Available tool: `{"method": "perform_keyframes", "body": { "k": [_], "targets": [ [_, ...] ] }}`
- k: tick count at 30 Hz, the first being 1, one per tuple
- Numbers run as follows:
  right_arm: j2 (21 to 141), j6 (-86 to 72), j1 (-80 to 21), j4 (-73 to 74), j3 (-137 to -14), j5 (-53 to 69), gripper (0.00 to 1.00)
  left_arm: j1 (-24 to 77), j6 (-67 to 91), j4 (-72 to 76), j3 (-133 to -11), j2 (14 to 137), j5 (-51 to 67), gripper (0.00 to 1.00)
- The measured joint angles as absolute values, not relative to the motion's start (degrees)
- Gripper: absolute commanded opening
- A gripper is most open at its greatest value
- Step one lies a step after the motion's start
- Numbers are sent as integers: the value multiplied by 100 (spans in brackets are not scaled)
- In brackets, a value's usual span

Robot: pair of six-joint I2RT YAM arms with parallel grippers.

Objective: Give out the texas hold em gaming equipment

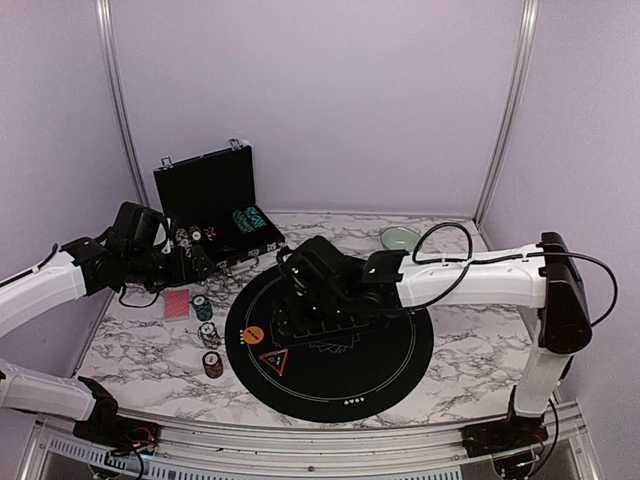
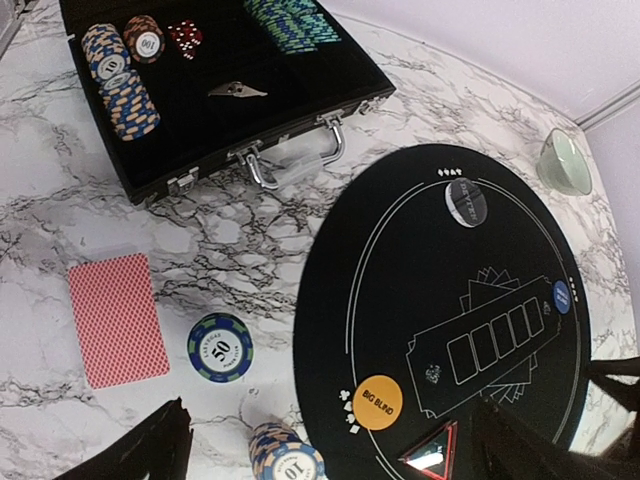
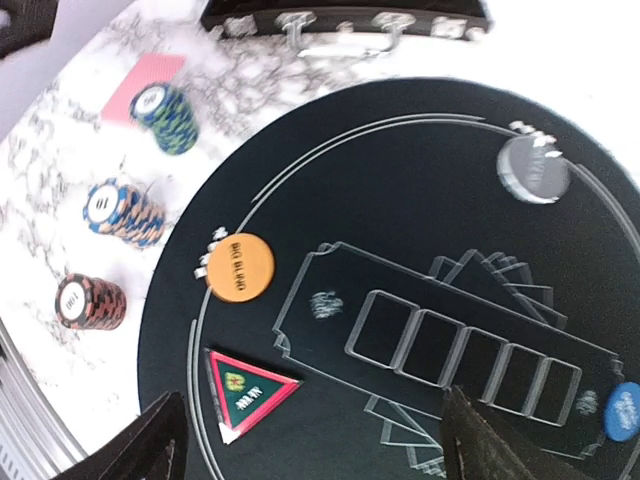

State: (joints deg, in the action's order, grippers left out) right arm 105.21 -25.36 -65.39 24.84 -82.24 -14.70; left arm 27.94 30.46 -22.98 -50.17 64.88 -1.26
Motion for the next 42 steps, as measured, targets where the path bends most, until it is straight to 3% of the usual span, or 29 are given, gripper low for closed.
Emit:
{"method": "perform_keyframes", "body": {
  "k": [15, 31, 42],
  "targets": [
    [7931, -2091, -5404, 663, -6475, -1962, 83, 2781, 3100, -3037, -5533, 7247, -528, 99],
    [8484, -1402, -4744, 399, -6831, -812, 79, 2781, 2753, -3691, -5953, 8213, -705, 99],
    [8783, -1389, -4744, 565, -6742, -515, 76, 2757, 2427, -3848, -6182, 8770, -690, 90]
  ]
}}
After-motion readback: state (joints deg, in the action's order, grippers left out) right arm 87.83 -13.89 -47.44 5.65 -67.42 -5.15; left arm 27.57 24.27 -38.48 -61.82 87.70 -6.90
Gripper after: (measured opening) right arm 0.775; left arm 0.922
